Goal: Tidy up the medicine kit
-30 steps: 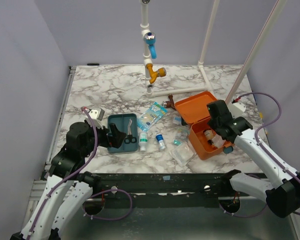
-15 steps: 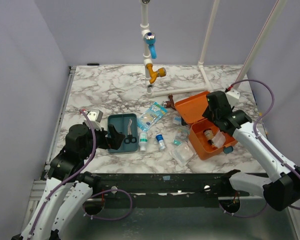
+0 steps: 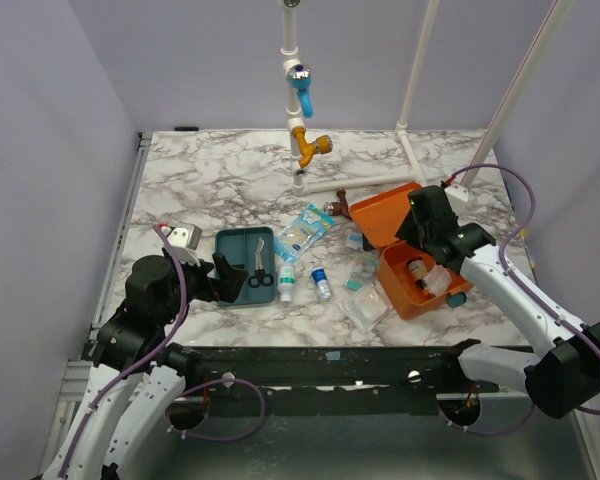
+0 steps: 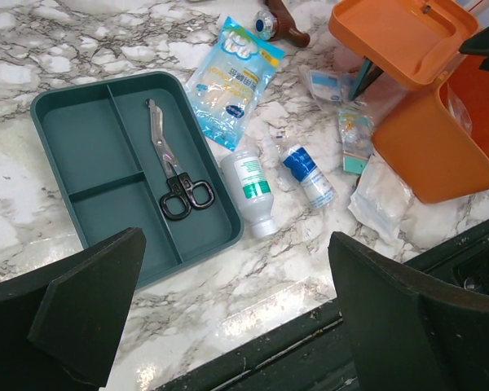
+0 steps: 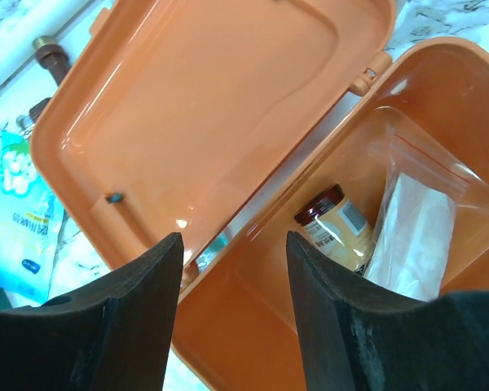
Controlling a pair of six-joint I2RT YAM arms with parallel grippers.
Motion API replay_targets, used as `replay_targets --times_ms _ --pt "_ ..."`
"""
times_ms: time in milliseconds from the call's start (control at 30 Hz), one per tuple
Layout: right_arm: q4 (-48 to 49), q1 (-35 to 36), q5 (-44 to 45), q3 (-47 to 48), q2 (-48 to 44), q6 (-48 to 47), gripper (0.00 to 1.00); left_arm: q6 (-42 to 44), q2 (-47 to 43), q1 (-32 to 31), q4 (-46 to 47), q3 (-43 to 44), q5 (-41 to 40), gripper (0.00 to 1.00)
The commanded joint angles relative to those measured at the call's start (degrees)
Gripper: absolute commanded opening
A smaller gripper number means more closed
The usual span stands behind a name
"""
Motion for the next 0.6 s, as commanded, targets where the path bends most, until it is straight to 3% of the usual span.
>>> replay_targets --times_ms 0,567 --pt "1.7 -0.2 -4.1 -1.0 -1.3 -2.4 0.58 -0.2 -0.5 -0.3 0.8 -0.8 0.0 0.98" --pt "4.6 -0.2 -4.6 -4.6 3.4 5.1 0.56 -0.2 -2.0 -0.3 0.8 -1.0 0.1 0.99"
